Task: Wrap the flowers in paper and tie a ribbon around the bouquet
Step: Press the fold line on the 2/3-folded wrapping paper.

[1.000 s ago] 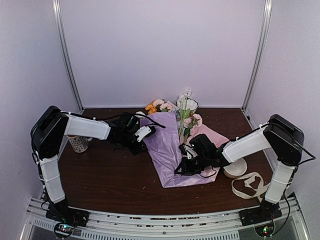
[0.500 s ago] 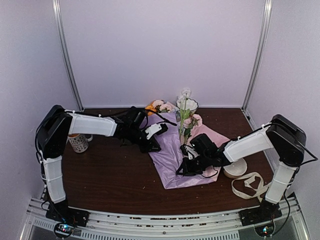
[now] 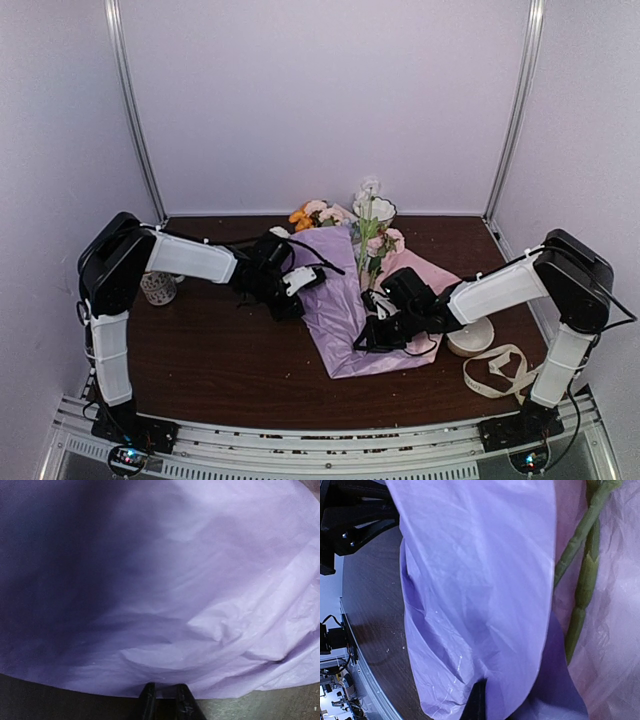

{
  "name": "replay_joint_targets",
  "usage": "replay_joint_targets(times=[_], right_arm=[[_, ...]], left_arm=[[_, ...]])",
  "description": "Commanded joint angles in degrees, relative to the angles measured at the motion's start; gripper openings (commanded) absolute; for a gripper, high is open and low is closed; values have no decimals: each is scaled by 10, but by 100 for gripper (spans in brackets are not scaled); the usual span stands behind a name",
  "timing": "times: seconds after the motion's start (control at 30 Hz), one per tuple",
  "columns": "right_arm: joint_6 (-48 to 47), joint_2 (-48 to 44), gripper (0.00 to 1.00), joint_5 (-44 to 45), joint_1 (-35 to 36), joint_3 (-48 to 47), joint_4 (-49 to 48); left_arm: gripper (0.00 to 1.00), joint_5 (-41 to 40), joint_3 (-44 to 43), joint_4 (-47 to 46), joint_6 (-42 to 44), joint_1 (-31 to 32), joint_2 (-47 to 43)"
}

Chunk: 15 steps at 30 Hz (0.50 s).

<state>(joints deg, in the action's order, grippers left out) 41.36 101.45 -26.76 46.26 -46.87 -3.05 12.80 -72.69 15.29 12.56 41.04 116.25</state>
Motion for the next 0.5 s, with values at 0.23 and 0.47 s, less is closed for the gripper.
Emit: replay_joint_targets(times=[0.23, 0.47], right_arm=[[-8, -11, 0, 12, 3, 13, 43], [-5, -6, 0, 10, 4, 11, 38]], left_arm=[[19, -94, 63, -39, -37, -29, -61], [21, 7, 97, -100, 41, 59, -113]])
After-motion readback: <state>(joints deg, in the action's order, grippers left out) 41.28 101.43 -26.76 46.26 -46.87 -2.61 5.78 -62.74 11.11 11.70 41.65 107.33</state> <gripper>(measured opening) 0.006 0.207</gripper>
